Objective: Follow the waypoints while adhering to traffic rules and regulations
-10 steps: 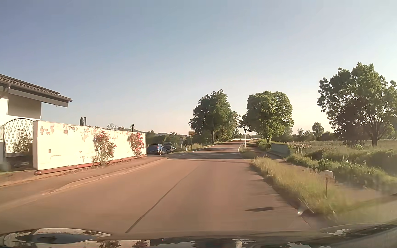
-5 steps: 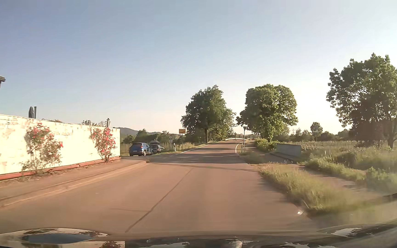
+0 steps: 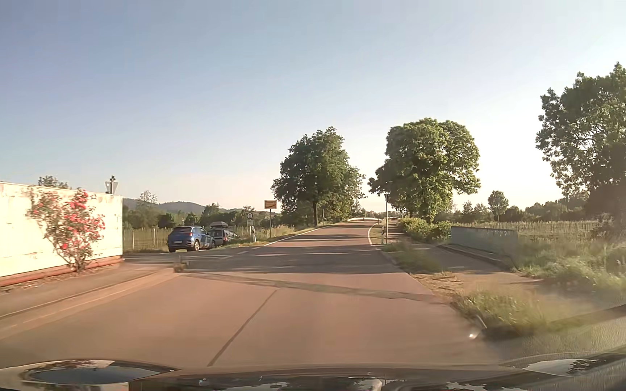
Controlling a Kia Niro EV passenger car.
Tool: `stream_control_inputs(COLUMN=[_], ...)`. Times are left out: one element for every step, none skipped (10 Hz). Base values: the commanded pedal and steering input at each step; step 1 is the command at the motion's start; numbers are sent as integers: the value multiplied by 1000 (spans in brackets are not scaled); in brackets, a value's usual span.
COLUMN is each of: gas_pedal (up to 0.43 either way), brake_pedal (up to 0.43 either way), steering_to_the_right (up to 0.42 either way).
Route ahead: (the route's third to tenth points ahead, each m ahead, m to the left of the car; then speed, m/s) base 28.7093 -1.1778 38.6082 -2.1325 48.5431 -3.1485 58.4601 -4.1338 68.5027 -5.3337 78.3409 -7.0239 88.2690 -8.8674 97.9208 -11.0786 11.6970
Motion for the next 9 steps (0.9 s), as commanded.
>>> stream_control_inputs(gas_pedal=[177,177,177,177,177,177,177,177,177], brake_pedal=[0,0,0,0,0,0,0,0,0], steering_to_the_right=[16,16,16,16,16,17,18,18,18])
